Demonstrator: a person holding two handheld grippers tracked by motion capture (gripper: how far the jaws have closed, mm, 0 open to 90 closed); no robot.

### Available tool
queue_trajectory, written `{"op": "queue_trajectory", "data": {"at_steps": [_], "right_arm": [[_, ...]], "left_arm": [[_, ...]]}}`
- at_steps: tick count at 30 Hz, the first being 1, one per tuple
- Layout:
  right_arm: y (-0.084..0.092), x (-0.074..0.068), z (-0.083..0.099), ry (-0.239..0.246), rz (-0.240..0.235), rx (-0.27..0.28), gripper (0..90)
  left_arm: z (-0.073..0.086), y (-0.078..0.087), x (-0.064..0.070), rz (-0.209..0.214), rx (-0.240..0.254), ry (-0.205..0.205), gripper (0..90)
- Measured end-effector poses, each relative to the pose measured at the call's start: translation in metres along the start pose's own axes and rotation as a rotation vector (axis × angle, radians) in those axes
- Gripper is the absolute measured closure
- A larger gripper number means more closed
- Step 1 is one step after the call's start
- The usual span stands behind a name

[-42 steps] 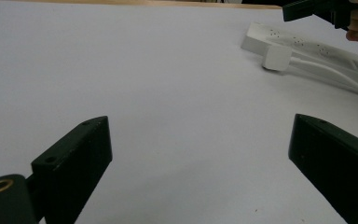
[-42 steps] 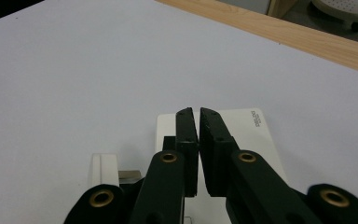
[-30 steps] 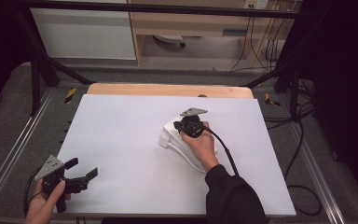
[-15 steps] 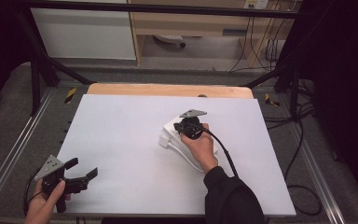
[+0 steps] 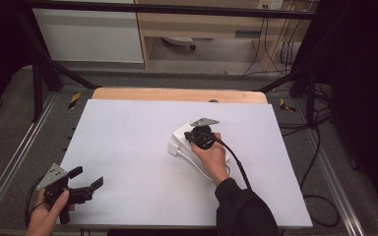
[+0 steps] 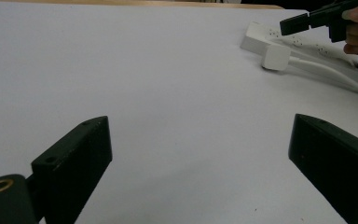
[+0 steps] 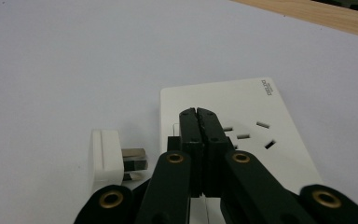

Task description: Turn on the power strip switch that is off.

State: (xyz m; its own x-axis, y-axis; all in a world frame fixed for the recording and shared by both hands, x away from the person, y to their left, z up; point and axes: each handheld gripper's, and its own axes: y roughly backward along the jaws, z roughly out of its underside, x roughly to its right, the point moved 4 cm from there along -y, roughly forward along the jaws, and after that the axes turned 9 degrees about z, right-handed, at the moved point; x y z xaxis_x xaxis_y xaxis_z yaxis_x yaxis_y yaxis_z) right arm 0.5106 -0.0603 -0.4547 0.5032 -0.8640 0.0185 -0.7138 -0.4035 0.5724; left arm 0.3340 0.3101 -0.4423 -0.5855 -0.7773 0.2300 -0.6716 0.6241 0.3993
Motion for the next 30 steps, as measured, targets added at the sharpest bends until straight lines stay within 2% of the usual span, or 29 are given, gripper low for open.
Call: {"op": "queue_trajectory", "data": {"at_steps": [12,30], "right_arm": [[0.0001,-0.0016,0.0019,-0.02,-0.009,-0.031,90.0],[-0.0019,-0.0027,0.0022,-0.01,-0.001,-0.056,90.0]], "left_arm": [[0.0001,-0.0001,0.0004,0.001,-0.004,-0.003,6.0],[-0.0001,0.0,0.0005,0.001,-0.002,-0.004,6.0]]}}
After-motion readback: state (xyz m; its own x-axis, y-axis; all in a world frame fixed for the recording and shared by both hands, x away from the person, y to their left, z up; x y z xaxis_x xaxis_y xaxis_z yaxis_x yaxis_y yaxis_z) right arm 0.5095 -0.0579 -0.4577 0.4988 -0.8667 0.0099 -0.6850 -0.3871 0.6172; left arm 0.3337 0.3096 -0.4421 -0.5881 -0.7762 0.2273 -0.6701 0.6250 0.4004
